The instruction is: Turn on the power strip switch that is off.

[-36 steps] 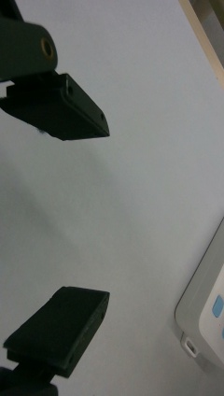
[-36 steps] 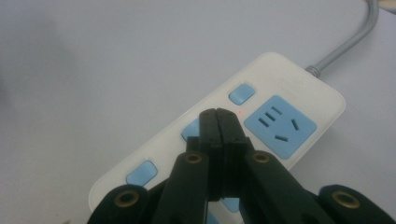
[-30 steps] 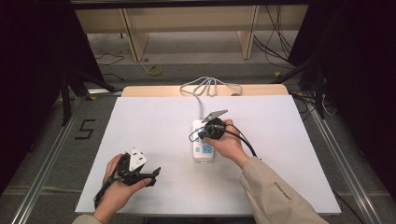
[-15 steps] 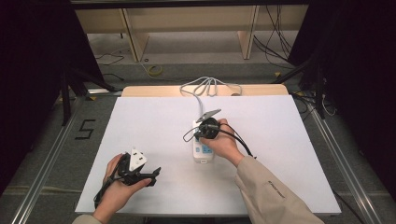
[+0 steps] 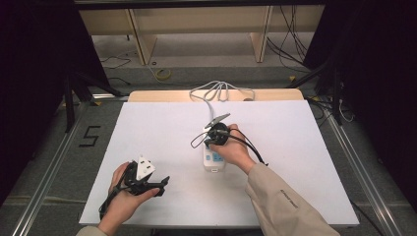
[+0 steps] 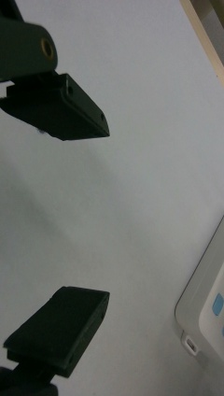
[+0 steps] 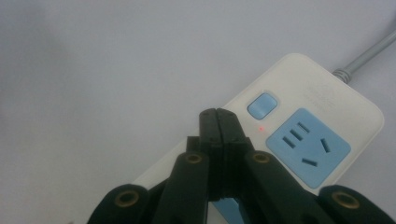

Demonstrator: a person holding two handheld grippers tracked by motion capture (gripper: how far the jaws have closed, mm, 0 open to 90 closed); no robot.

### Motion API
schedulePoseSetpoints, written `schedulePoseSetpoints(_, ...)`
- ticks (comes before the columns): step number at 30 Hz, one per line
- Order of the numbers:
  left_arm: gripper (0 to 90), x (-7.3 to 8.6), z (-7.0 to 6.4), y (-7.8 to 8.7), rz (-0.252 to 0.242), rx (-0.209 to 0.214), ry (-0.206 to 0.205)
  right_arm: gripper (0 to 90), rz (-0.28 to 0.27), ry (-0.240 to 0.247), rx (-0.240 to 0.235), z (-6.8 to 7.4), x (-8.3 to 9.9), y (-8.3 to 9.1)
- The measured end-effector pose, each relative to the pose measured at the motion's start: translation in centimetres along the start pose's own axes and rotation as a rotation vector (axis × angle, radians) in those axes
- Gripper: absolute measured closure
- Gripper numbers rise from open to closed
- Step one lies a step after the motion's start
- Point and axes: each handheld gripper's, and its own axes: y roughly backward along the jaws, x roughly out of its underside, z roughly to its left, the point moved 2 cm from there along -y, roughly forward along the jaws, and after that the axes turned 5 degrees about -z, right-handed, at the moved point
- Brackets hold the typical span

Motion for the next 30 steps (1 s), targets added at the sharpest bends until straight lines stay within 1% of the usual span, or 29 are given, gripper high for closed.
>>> schedulePoseSetpoints(6,17.3,-0.02,-0.02,-0.01,0.000,0.000,-0.003,90.0,0.015,-0.001,0.005,0.08,-0.14,-0.06)
schedulePoseSetpoints(10,17.3,-0.02,-0.03,-0.01,0.000,0.000,-0.004,90.0,0.029,0.008,0.011,0.13,-0.24,-0.10)
schedulePoseSetpoints(14,17.3,-0.03,-0.05,-0.01,0.000,0.001,-0.004,90.0,0.031,0.008,0.009,0.09,-0.29,-0.12)
schedulePoseSetpoints(17,17.3,-0.03,-0.04,-0.02,0.000,0.001,-0.004,90.0,0.033,0.003,0.005,0.00,-0.26,-0.14)
schedulePoseSetpoints(18,17.3,-0.03,-0.05,-0.02,0.001,0.001,-0.004,90.0,0.032,-0.005,0.005,0.02,-0.27,-0.16)
schedulePoseSetpoints(26,17.3,-0.05,-0.12,-0.06,0.004,0.002,-0.004,90.0,0.036,-0.006,0.002,-0.02,-0.31,-0.19)
schedulePoseSetpoints(27,17.3,-0.05,-0.13,-0.06,0.003,0.002,-0.004,90.0,0.044,-0.012,0.005,0.07,-0.35,-0.15)
schedulePoseSetpoints(29,17.3,-0.06,-0.13,-0.06,0.002,0.002,-0.003,90.0,0.052,0.012,0.013,0.14,-0.46,-0.21)
schedulePoseSetpoints(30,17.3,-0.06,-0.13,-0.06,0.003,0.002,-0.004,90.0,0.052,0.012,0.013,0.14,-0.46,-0.21)
